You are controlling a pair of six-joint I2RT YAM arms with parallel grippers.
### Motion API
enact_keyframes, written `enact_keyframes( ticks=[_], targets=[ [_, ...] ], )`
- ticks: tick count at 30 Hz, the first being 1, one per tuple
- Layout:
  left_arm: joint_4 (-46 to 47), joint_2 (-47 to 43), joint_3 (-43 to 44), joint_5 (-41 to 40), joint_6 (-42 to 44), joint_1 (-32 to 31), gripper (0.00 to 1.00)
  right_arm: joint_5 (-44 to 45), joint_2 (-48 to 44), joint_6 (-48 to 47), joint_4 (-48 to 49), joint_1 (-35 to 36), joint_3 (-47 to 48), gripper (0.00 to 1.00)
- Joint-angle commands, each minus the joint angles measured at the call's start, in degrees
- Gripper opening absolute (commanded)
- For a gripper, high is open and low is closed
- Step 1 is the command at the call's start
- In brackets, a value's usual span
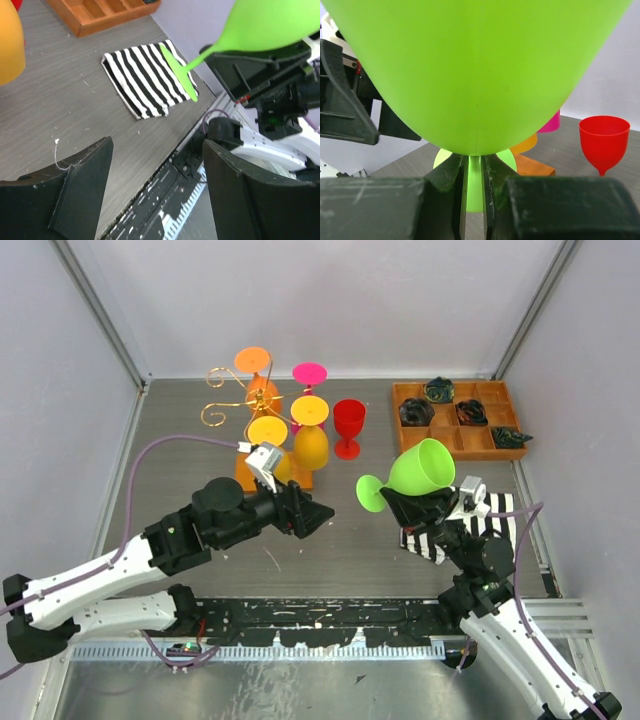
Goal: Place the wine glass upside down on the wine glass rack
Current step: Pick up the wine glass at the center of the board.
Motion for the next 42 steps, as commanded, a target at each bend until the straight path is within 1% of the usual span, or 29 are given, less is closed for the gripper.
enact_keyframes(
  ticks=[1, 7, 11, 20, 27, 29, 37, 42],
  targets=[
    [13.1, 1.4, 0.6, -10.6, -1.5, -1.8, 0.79, 0.3, -0.3, 0.7, 5.7, 0.3, 2.7, 0.01],
    [20.4, 3.7, -0.1, -13.4, -3.1, -3.1, 0.79, -0.1, -0.7, 2.1, 6.0, 0.3, 3.7, 0.01],
    [21.5, 6.1, 0.6, -13.5, -4.1, -3.6, 0.77, 1.0, -1.6, 2.6, 6.5, 0.3, 3.7, 0.01],
    [25.6, 13.5, 2.8, -7.5, -7.2, -4.3, 0.71, 0.5, -0.1, 2.1, 8.2, 0.3, 4.0, 0.01],
    [26.5, 15.4, 3.9, -7.3, -7.4, -5.0, 0.66, 0.0, 0.4, 1.8, 8.6, 0.3, 3.8, 0.01],
    [26.6, 15.8, 4.2, -7.3, -7.4, -5.0, 0.63, -0.1, 0.6, 1.8, 8.9, 0.3, 3.6, 0.01],
    [26.7, 18.2, 5.8, -5.9, -8.1, -5.2, 0.43, -0.9, 1.2, 2.3, 10.0, 0.3, 3.5, 0.01],
    [26.9, 18.8, 6.0, -6.2, -8.5, -5.2, 0.28, -1.3, 1.4, 2.1, 10.0, 0.3, 3.2, 0.01]
  ],
)
